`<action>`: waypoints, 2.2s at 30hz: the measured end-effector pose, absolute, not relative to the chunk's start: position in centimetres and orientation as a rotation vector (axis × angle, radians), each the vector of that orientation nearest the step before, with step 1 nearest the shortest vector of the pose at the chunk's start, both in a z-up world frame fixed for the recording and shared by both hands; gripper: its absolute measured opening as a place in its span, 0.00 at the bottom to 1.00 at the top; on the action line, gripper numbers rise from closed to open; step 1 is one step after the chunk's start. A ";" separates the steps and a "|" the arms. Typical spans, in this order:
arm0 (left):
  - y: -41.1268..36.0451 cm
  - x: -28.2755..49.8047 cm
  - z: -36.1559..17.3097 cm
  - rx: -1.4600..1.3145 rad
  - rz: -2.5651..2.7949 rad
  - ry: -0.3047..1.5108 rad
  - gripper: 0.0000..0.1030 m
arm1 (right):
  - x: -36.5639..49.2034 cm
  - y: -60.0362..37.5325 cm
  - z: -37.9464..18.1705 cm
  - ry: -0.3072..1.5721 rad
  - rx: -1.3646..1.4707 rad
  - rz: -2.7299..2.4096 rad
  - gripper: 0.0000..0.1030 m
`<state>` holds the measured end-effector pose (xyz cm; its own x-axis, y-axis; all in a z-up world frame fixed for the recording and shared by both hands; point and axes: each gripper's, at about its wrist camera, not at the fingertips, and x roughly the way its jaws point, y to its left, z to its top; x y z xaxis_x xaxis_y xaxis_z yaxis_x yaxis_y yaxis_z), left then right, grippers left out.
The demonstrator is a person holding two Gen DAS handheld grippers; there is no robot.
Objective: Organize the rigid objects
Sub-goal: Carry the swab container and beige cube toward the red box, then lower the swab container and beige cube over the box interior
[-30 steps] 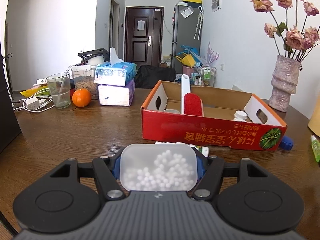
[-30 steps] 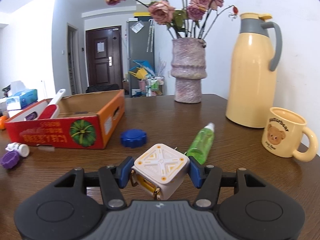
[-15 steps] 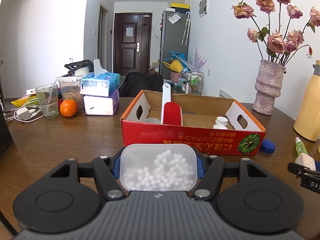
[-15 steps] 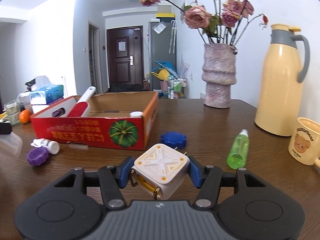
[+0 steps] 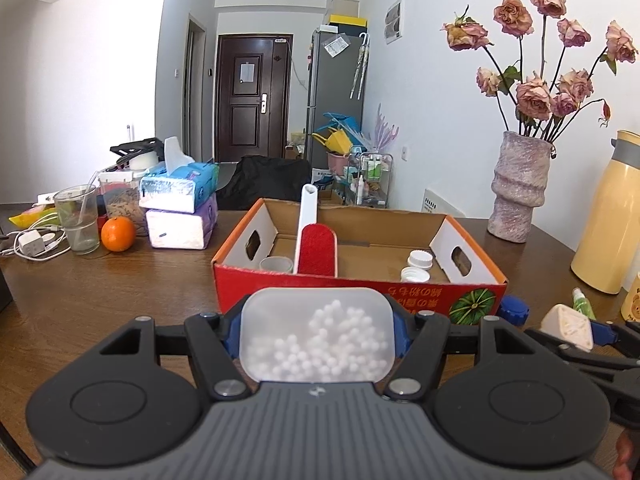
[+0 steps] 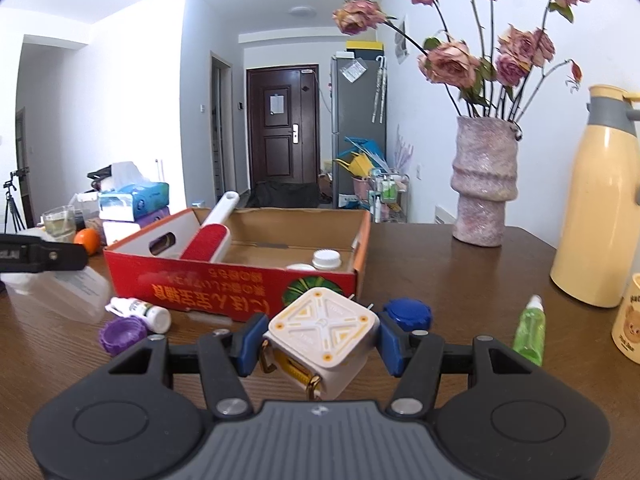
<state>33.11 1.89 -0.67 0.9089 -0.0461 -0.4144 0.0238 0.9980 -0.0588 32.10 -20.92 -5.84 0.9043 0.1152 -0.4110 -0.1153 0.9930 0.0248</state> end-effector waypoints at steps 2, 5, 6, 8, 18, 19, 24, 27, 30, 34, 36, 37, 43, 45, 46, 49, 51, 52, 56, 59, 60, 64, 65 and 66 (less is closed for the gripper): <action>1.6 33.3 -0.4 -0.052 -0.041 0.422 0.65 | 32.3 -20.4 -5.6 0.420 -0.005 0.129 0.55; 1.1 33.7 -0.1 -0.054 -0.045 0.414 0.65 | 32.6 -19.8 -5.2 0.413 -0.007 0.140 0.55; 1.0 33.8 0.0 -0.055 -0.047 0.412 0.65 | 32.8 -19.6 -5.1 0.410 -0.008 0.143 0.55; 0.7 34.1 0.2 -0.056 -0.050 0.408 0.65 | 33.1 -19.3 -4.8 0.403 -0.005 0.150 0.55; 0.0 36.1 1.2 -0.072 -0.050 0.385 0.65 | 35.0 -18.6 -3.7 0.372 0.007 0.167 0.55; 0.0 36.4 1.3 -0.076 -0.049 0.382 0.65 | 35.2 -18.5 -3.6 0.369 0.009 0.168 0.55; -0.1 37.7 1.5 -0.093 -0.047 0.377 0.65 | 36.5 -18.3 -3.4 0.361 0.018 0.167 0.55; -0.3 38.5 1.5 -0.100 -0.047 0.374 0.65 | 37.2 -18.3 -3.5 0.361 0.021 0.165 0.55; -0.3 39.4 1.5 -0.110 -0.051 0.375 0.65 | 38.2 -18.3 -3.5 0.359 0.027 0.161 0.55; -0.3 40.6 1.4 -0.117 -0.053 0.379 0.65 | 39.3 -18.2 -3.7 0.357 0.021 0.158 0.55; -0.4 41.2 1.4 -0.119 -0.055 0.378 0.65 | 39.9 -18.1 -3.8 0.360 0.022 0.159 0.55; -0.4 41.5 1.4 -0.120 -0.056 0.377 0.65 | 40.2 -18.1 -3.8 0.361 0.022 0.159 0.55; -0.6 43.5 1.3 -0.126 -0.058 0.377 0.65 | 42.1 -18.4 -4.0 0.364 0.029 0.158 0.55; -0.6 44.2 1.2 -0.129 -0.057 0.380 0.65 | 42.7 -18.5 -4.1 0.365 0.032 0.157 0.55; -0.7 44.5 1.2 -0.129 -0.057 0.381 0.65 | 43.0 -18.4 -4.1 0.366 0.031 0.157 0.55; -0.7 45.3 1.1 -0.130 -0.055 0.381 0.65 | 43.9 -18.5 -4.2 0.369 0.030 0.157 0.55; -0.7 45.5 1.1 -0.130 -0.056 0.381 0.65 | 44.5 -18.5 -4.2 0.369 0.029 0.158 0.55; -0.8 45.9 1.1 -0.130 -0.055 0.381 0.65 | 44.8 -18.5 -4.2 0.368 0.029 0.158 0.55; -0.8 47.2 0.9 -0.128 -0.051 0.387 0.65 | 45.3 -18.4 -4.4 0.366 0.028 0.159 0.55; -0.8 48.5 0.7 -0.126 -0.048 0.390 0.65 | 45.5 -18.3 -4.4 0.369 0.025 0.160 0.55; -0.8 48.7 0.7 -0.127 -0.045 0.389 0.65 | 45.8 -18.2 -4.4 0.369 0.023 0.159 0.55; -0.9 49.9 0.3 -0.125 -0.036 0.396 0.65 | 46.9 -18.0 -4.6 0.369 0.015 0.158 0.55; -0.9 50.0 0.3 -0.123 -0.036 0.397 0.65 | 47.2 -17.9 -4.6 0.368 0.014 0.158 0.55; -0.9 50.2 0.2 -0.123 -0.036 0.397 0.65 | 47.4 -17.9 -4.6 0.367 0.013 0.157 0.55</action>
<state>50.24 -0.88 0.23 0.9216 -0.0585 -0.3837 0.0104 0.9919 -0.1263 47.40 -17.91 -4.57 0.9213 0.1556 -0.3564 -0.1508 0.9877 0.0414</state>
